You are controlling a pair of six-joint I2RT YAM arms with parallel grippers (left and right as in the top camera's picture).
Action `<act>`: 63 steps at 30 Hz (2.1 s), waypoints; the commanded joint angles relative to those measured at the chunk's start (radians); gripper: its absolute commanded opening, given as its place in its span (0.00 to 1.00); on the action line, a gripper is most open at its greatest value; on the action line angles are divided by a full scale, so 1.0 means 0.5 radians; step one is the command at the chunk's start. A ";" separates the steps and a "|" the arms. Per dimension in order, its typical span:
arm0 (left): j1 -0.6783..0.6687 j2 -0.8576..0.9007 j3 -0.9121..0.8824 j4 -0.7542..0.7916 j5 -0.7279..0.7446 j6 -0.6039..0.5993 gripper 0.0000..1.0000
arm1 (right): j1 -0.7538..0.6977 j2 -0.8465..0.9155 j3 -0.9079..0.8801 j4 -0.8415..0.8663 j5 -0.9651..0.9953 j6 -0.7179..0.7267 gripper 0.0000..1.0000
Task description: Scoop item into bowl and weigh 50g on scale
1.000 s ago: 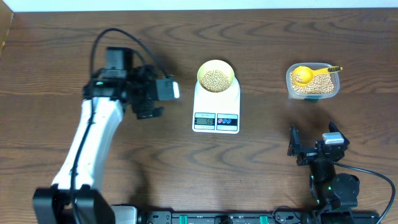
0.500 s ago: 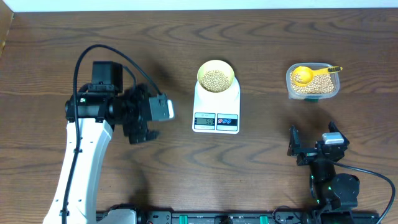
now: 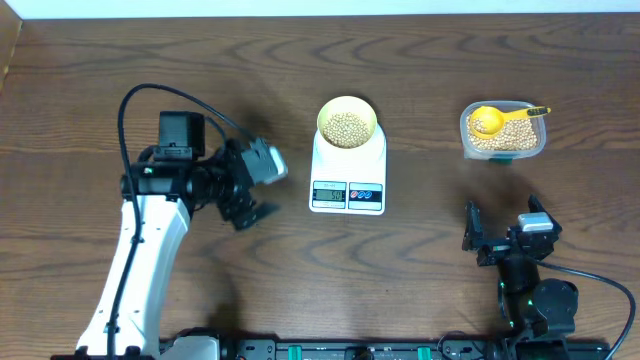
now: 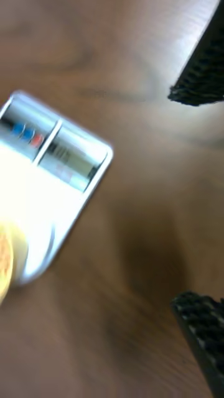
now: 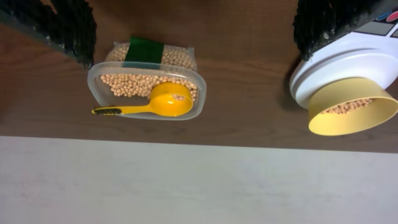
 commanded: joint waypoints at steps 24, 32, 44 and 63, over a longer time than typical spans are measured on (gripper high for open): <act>0.021 -0.005 -0.716 1.447 0.014 -0.867 0.98 | -0.004 -0.014 -0.004 -0.007 -0.011 -0.031 0.99; 0.031 -0.013 -0.906 1.687 0.015 -0.867 0.98 | -0.004 -0.014 -0.004 -0.007 -0.011 -0.031 0.99; 0.084 -0.041 -1.199 2.166 0.022 -1.122 0.98 | -0.004 -0.014 -0.004 -0.007 -0.011 -0.031 0.99; 0.138 -0.325 -1.746 2.805 0.021 -1.312 0.98 | -0.004 -0.014 -0.004 -0.007 -0.011 -0.031 0.99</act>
